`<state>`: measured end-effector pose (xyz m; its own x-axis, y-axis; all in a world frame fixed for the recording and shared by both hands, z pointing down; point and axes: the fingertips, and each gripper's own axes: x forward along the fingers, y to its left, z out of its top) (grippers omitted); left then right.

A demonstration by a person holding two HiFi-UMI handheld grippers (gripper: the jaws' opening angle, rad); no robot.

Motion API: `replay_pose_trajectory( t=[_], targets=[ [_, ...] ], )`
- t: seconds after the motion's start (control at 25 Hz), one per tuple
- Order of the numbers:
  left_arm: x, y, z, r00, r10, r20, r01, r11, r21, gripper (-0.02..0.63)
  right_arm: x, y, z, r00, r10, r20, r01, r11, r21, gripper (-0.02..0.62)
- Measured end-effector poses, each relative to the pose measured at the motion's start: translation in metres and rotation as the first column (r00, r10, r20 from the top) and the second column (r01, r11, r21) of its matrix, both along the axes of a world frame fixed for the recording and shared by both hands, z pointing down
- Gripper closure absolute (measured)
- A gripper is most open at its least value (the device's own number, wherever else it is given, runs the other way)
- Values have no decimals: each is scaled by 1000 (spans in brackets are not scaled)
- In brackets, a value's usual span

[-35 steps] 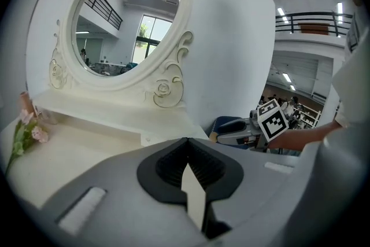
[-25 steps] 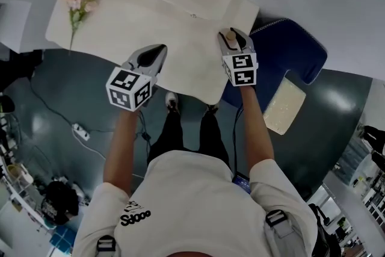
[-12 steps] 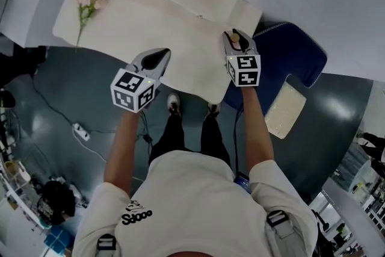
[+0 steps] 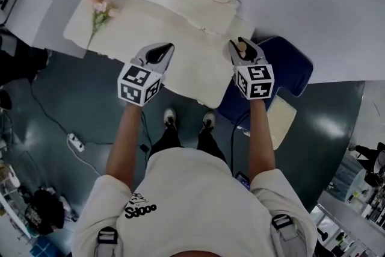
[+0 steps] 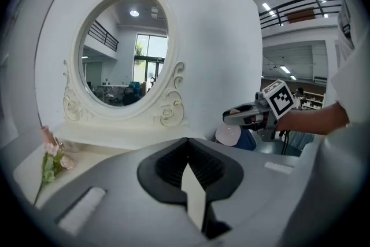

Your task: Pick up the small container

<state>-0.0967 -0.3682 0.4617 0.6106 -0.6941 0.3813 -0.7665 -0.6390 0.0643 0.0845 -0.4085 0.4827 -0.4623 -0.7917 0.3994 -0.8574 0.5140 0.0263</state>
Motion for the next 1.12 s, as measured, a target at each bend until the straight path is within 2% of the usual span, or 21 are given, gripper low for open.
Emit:
replay_pose_trajectory(
  t=[0.4, 0.8, 1.12],
  targets=[
    [4, -6, -80, 999, 43, -5, -41, 982, 182, 586, -8, 32, -96, 1000, -21, -11, 22, 994, 103, 479],
    [10, 0, -147, 997, 82, -4, -76, 938, 339, 586, -14, 52, -163, 1000, -19, 19, 15, 980, 199, 479],
    [7, 8, -182, 998, 67, 15, -67, 903, 424, 586, -14, 63, -199, 999, -24, 34, 14, 967, 255, 479]
  ],
)
